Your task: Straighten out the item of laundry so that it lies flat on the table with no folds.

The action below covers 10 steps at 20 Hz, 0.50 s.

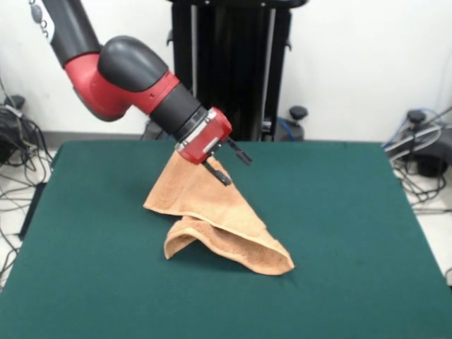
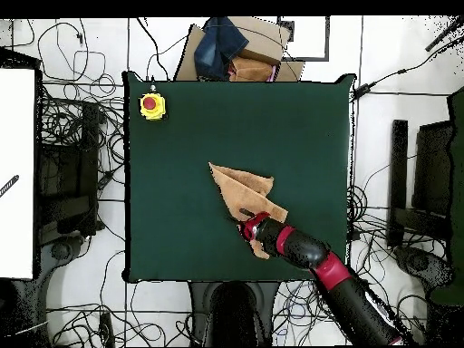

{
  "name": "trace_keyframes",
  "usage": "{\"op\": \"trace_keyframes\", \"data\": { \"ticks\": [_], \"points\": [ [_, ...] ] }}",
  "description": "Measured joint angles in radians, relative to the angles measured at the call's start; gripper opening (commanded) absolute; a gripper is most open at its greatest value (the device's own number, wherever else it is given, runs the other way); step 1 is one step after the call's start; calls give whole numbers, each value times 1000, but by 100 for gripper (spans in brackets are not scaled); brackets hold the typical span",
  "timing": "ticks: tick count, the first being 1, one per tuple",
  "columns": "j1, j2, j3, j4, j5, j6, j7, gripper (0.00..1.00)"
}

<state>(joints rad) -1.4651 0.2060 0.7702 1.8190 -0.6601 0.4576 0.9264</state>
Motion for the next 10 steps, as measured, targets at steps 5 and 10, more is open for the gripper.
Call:
{"op": "trace_keyframes", "data": {
  "ticks": [5,10],
  "points": [
    [0,-3,0,-24,0,0,0,100],
    [1,-3,0,-63,2,0,0,100]
  ]
}}
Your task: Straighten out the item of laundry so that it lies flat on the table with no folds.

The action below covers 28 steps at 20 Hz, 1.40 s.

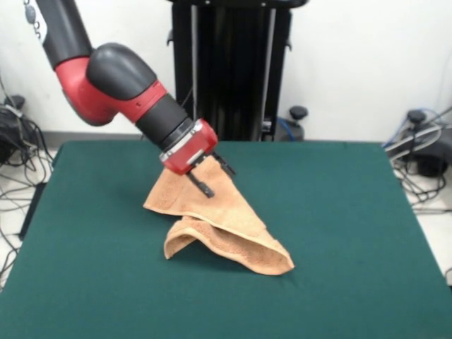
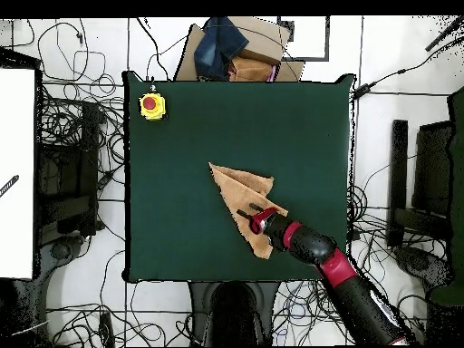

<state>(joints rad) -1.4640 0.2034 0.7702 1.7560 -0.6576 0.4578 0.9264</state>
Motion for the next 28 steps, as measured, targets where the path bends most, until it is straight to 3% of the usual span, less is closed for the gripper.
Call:
{"op": "trace_keyframes", "data": {
  "ticks": [21,28],
  "points": [
    [34,-8,-1,-61,6,0,0,100],
    [45,-55,-1,-61,6,10,0,100]
  ]
}}
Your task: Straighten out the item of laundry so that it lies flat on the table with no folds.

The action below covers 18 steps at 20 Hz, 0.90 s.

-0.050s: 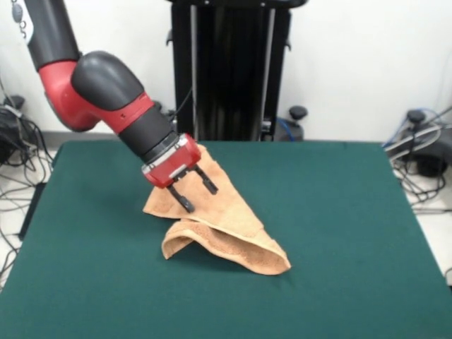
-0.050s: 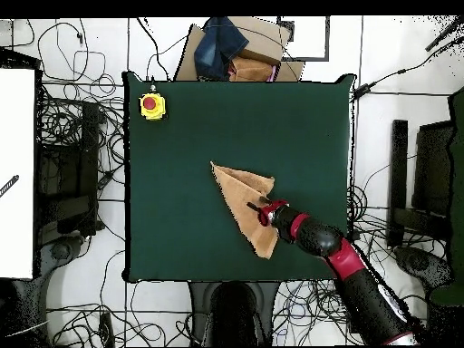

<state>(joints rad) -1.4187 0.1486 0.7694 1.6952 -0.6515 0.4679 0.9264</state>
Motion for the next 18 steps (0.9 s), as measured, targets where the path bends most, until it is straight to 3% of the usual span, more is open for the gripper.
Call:
{"op": "trace_keyframes", "data": {
  "ticks": [9,18],
  "points": [
    [0,-100,-11,1,12,6,0,100],
    [1,-99,-20,-12,52,6,0,100]
  ]
}}
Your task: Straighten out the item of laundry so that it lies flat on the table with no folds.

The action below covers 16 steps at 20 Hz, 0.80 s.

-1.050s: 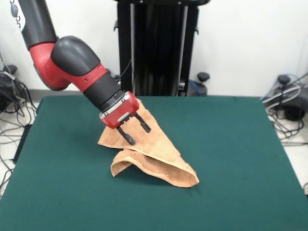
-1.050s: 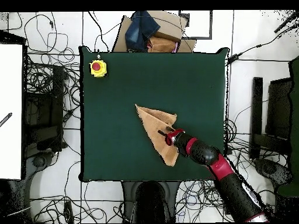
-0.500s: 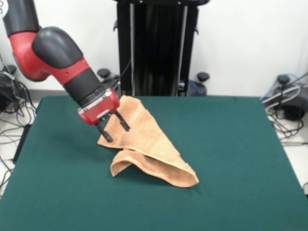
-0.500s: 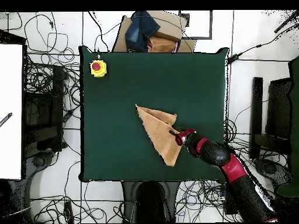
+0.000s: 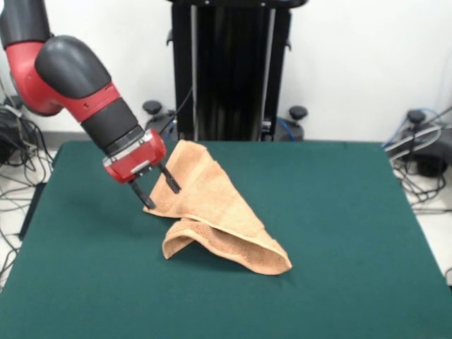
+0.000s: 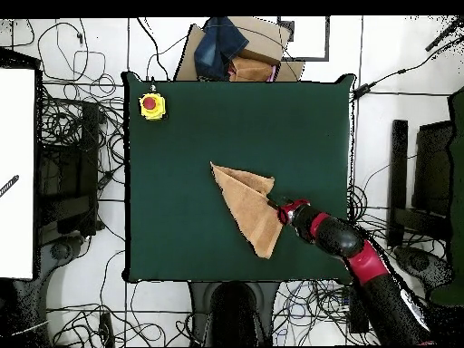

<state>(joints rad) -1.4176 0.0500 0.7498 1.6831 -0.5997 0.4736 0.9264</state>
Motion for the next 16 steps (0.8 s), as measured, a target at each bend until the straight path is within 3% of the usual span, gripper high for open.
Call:
{"op": "trace_keyframes", "data": {
  "ticks": [10,16],
  "points": [
    [17,109,-38,-65,14,0,0,100],
    [65,108,-70,-82,14,-1,0,100]
  ]
}}
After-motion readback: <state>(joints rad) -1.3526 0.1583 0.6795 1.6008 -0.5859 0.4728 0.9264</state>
